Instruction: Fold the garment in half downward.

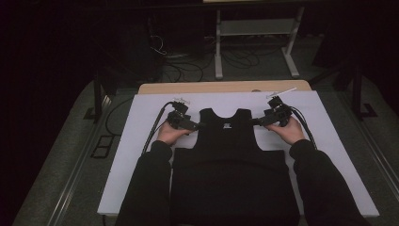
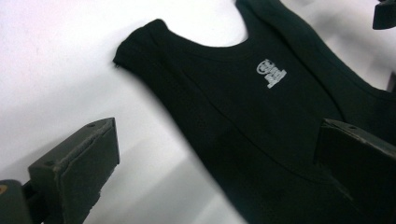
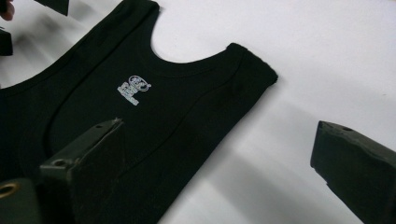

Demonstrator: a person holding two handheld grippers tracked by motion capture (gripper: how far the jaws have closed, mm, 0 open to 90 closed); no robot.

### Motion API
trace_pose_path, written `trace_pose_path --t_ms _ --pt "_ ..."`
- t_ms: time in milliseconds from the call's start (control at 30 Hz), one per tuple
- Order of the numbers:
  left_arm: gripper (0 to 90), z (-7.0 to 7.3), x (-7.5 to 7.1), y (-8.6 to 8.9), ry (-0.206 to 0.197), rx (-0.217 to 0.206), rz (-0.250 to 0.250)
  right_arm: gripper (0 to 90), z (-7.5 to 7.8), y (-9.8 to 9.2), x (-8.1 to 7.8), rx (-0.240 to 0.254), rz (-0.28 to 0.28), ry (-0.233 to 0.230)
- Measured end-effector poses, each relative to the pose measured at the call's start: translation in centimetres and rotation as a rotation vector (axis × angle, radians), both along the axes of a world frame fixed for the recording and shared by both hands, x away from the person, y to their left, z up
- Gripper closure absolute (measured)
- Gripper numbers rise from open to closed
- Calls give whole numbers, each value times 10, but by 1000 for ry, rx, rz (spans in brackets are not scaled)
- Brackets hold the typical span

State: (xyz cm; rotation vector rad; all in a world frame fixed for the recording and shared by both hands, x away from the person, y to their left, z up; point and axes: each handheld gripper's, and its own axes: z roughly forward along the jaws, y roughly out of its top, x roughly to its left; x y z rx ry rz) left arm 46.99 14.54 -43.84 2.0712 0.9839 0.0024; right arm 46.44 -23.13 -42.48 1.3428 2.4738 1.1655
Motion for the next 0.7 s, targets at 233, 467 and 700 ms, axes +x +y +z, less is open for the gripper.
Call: trace_pose_path --t_ms 233,467,700 --pt "40 -7 1 -2 22 9 -7 95 -10 7 2 12 11 33" --pt "109 -9 2 -3 19 -11 -1 175 -13 11 2 20 15 41" --pt "147 -12 3 -4 24 -30 9 282 -19 16 2 18 32 53"
